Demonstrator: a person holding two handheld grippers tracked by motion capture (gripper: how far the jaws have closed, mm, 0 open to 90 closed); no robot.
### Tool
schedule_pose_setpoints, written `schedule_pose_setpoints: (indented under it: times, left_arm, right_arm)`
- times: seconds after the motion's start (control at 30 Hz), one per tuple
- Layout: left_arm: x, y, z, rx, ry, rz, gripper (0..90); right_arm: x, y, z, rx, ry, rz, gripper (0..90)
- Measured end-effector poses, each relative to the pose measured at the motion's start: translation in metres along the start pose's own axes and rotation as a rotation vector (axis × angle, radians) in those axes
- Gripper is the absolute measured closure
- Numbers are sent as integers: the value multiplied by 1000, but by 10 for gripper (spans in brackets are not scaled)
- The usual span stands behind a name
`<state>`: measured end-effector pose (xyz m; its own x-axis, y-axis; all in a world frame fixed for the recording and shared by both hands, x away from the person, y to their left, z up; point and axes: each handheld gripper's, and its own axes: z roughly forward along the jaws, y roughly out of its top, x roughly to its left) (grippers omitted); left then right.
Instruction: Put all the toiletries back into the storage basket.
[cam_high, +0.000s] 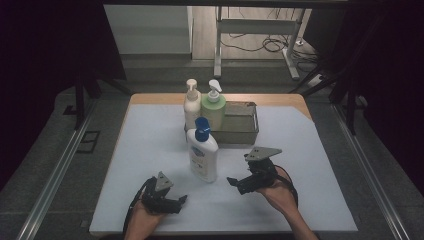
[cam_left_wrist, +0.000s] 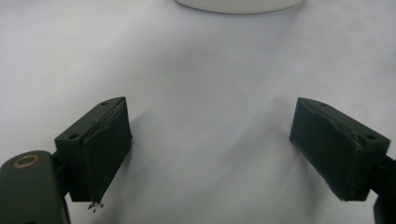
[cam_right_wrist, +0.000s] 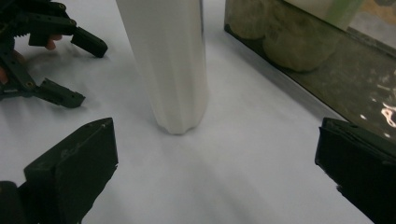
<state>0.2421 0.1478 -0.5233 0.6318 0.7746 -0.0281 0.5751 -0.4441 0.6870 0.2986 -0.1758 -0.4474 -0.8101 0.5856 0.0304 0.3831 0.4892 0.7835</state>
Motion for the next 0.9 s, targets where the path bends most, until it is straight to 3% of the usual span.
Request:
schedule_pose_setpoints:
  times: [0.57,0.9]
  left_arm:
    - [0,0,0,0,0,0,122]
    - [0,0,0,0,0,0,122]
  right_arm:
    - [19,43,14,-11,4,-18,0]
    - [33,65,35,8,-33,-43,0]
